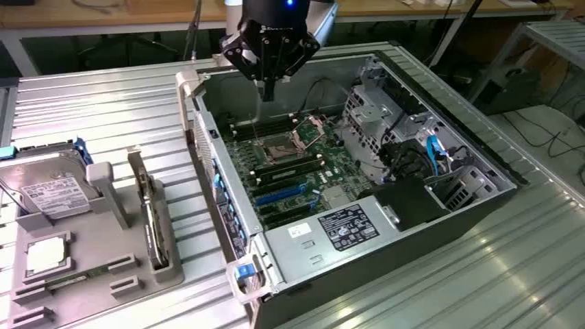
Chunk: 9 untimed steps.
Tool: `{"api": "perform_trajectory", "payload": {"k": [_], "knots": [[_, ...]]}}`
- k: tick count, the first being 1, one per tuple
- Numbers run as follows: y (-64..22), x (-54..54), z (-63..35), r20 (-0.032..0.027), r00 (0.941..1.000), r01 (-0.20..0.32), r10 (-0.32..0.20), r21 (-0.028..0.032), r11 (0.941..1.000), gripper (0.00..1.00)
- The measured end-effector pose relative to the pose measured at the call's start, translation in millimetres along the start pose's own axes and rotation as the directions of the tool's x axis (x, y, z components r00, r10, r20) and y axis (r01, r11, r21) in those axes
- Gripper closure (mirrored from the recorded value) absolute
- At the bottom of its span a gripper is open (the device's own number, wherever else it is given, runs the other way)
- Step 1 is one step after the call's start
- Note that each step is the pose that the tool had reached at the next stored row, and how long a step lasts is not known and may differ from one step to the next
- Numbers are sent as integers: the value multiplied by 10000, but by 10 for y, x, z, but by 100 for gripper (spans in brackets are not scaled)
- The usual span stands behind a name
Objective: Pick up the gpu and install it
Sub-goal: 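Reach for the gpu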
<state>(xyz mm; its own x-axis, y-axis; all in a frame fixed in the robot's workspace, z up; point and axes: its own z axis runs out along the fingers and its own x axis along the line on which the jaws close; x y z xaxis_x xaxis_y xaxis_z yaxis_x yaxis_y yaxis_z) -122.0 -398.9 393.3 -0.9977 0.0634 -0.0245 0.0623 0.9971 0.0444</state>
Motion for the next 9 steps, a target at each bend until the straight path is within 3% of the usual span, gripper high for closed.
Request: {"api": "perform_trajectory", "payload": {"k": [9], "knots": [[-8, 138, -4, 0, 10000, 0, 0, 1, 10000, 89]]}}
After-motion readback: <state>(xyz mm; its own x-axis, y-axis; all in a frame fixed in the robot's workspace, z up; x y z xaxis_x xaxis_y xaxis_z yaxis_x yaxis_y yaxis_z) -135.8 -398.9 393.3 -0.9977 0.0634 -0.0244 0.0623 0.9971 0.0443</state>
